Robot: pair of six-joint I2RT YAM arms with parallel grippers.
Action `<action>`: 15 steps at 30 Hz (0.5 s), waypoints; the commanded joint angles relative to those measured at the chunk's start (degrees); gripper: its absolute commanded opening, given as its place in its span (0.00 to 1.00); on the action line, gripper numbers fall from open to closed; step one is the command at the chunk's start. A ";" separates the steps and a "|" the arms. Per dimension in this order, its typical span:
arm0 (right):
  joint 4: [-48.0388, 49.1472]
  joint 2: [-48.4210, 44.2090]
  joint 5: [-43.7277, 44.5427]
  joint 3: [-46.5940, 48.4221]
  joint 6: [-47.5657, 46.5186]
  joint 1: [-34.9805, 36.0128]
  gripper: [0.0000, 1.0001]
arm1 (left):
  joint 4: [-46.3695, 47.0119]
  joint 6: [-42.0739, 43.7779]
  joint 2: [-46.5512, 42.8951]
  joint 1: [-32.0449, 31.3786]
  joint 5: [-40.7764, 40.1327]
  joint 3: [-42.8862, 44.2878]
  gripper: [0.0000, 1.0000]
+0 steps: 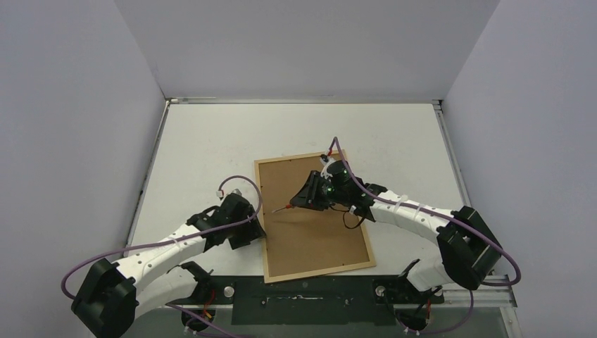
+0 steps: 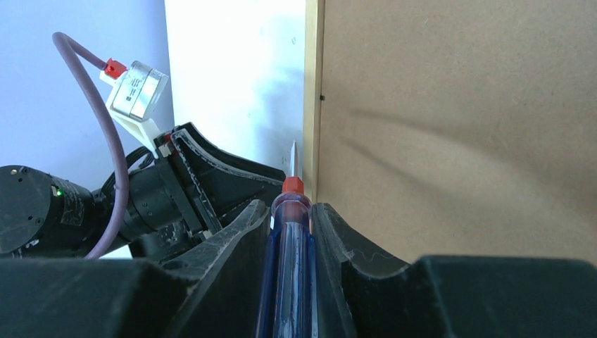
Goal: Take the photo out of the frame
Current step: Release the photo frame item from the photo frame.
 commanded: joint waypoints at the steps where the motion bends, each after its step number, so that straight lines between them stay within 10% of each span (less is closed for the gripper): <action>1: 7.73 1.24 -2.65 -0.28 0.32 -1.38 0.00 | -0.06 1.74 2.23 -0.67 -1.24 3.99 0.57; 15: 12.73 4.90 -4.78 -3.33 0.45 -4.12 0.00 | 0.21 1.88 10.08 -2.87 -5.14 7.09 0.53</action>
